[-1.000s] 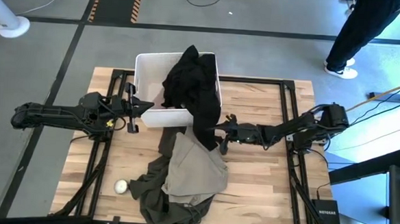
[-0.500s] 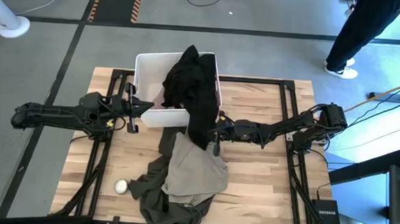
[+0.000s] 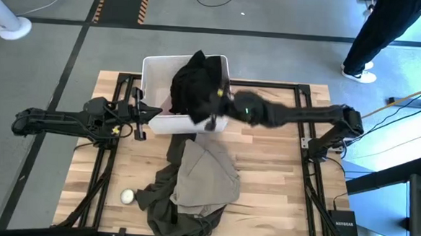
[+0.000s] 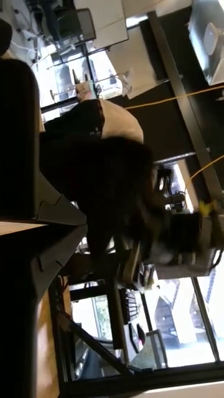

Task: Sort clothes
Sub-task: Put the black shirt into the white laundry organizer

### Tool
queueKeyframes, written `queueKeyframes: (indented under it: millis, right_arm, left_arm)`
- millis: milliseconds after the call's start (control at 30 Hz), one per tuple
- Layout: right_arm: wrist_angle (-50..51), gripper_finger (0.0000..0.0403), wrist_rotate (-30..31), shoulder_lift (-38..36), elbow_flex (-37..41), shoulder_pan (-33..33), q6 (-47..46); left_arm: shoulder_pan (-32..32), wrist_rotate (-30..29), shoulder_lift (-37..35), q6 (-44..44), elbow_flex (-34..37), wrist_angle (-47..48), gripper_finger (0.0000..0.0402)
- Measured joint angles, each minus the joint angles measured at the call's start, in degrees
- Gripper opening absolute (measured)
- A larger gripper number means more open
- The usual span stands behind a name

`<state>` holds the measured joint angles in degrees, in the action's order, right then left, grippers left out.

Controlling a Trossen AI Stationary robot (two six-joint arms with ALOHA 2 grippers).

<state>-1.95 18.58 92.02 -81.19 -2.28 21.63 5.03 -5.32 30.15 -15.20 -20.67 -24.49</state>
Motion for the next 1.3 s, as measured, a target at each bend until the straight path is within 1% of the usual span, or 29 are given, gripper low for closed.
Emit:
queueKeyframes:
  millis: [100, 267, 400, 533, 633, 733, 933, 1000, 1067, 1300]
  right_arm:
    - [9.45, 0.0035, 0.24, 0.69, -4.01, -4.70, -1.63]
    - [18.32, 0.0039, -3.83, 1.88, -1.14, -10.35, -6.99]
    - [21.07, 0.0040, -3.80, 3.48, 2.35, -11.74, -11.84]
    - [22.35, 0.0041, -0.30, 3.64, 1.86, -11.25, -12.14]
    - [26.02, 0.0041, 4.45, 3.58, -1.86, -9.73, -11.83]
    - [32.43, 0.0041, 8.92, 3.30, -8.10, -7.91, -10.76]
    - [43.56, 0.0044, 7.39, 3.20, -17.55, -6.32, -15.58]
    - [45.53, 0.0057, 6.07, 3.18, -19.14, -6.35, -17.56]
    - [46.38, 0.0083, 4.19, 3.18, -19.56, -6.38, -18.66]
    - [47.02, 0.0212, -1.13, 3.46, -19.56, -6.78, -19.75]
  left_arm:
    - [0.01, 0.00, 0.00, -0.33, 0.00, 0.02, 0.0004]
    - [-0.01, 0.00, 0.00, -0.25, 0.00, 0.47, 0.0004]
    - [0.00, 0.00, 0.00, -0.51, 0.00, 1.07, 0.0004]
    - [-0.01, 0.00, 0.00, 1.57, 0.00, 2.34, 0.0004]
    - [0.01, 0.00, 0.00, 1.57, 0.00, 3.48, 0.0004]
    - [-0.01, 0.01, 0.00, 1.56, 0.00, 3.43, 0.0004]
    - [0.01, 0.00, 0.00, 2.93, 0.00, 3.91, 0.0004]
    - [0.01, 0.00, 0.00, 3.16, 0.00, 3.94, 0.0004]
    - [-0.01, 0.00, 0.00, 3.93, 0.00, 3.98, 0.0004]
    - [-0.01, 0.00, 0.00, 3.99, 0.00, 4.06, 0.0004]
